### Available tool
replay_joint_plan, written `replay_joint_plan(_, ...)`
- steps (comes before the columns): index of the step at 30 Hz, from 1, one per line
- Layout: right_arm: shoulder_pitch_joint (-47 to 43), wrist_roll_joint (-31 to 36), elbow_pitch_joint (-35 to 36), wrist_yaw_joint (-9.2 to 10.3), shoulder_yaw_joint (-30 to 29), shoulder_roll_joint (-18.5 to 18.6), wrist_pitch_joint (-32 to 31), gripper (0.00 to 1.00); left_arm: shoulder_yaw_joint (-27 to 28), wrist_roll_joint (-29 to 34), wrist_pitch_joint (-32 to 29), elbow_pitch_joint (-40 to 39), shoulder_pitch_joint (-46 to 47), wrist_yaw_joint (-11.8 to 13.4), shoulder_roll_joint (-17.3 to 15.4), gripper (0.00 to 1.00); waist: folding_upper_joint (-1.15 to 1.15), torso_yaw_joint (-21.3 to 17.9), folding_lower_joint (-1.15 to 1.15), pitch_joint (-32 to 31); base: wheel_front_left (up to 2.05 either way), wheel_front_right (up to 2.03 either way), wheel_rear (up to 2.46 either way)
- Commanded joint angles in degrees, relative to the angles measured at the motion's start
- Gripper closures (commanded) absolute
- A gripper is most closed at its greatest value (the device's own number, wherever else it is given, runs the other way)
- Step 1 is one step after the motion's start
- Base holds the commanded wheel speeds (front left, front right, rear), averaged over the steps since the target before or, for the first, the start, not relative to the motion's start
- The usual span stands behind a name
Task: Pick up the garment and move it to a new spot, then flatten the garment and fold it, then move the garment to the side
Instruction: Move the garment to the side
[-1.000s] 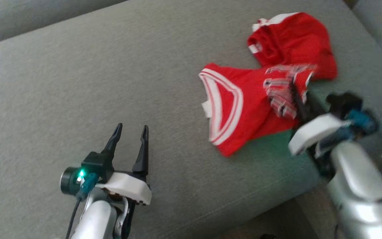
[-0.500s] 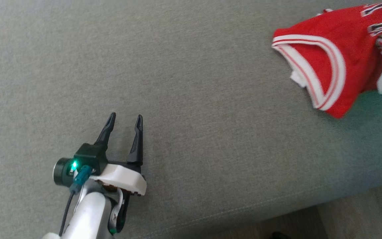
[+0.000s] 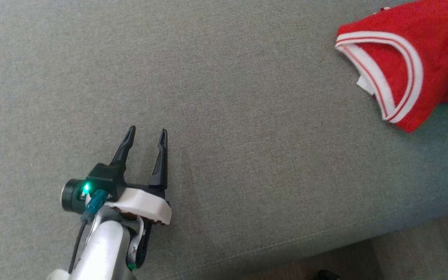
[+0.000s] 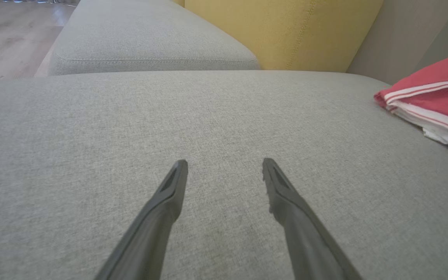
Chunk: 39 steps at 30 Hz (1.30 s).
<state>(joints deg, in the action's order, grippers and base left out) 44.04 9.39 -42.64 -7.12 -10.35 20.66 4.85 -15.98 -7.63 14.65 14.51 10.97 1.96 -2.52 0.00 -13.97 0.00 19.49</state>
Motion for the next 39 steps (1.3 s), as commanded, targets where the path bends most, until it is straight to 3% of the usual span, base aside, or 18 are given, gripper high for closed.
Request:
replay_joint_plan(1,0.4,1.1,2.6,-0.36,0.2,0.5,1.1,0.0,1.6,0.4,0.3,-1.8,1.4,-0.1,-0.4,0.0,0.0,0.0,0.0,0.0,0.0,0.0,0.0)
replay_joint_plan(5,-0.2,3.6,5.2,-0.36,-1.6,-0.7,2.4,0.0,1.9,0.7,0.3,-1.7,1.4,-0.1,-0.4,0.0,0.0,0.3,0.0,-0.2,0.0,0.0,0.0)
replay_joint_plan(9,-1.2,5.0,9.4,-0.36,-3.0,-4.2,5.1,0.0,2.5,0.6,0.3,-1.7,1.0,0.3,-0.4,0.0,0.0,1.2,0.0,-1.0,0.0,0.0,0.0)
replay_joint_plan(15,-5.0,1.7,14.6,-0.36,-0.2,-11.3,7.6,0.0,4.1,0.4,0.3,-2.1,-0.2,1.6,-0.4,0.0,0.0,3.8,0.0,-3.4,0.0,0.0,0.0)
replay_joint_plan(22,-13.1,-2.3,17.9,-0.36,3.4,-16.2,9.2,0.0,6.2,-0.1,0.3,-2.3,-1.2,3.6,-0.4,0.0,0.0,8.6,0.0,-5.8,0.0,0.0,0.0)
replay_joint_plan(31,-20.7,-5.9,15.7,-0.36,5.1,-17.7,10.1,0.0,7.3,-1.1,0.3,-1.2,-2.7,5.3,-0.4,0.0,0.0,13.5,0.0,-8.7,0.0,0.0,0.0)
replay_joint_plan(39,-25.1,-10.4,15.2,-0.36,8.4,-17.8,10.1,0.0,8.4,-2.2,0.3,0.9,-4.4,5.8,-0.4,0.0,0.0,15.1,0.0,-11.9,0.0,0.0,0.0)
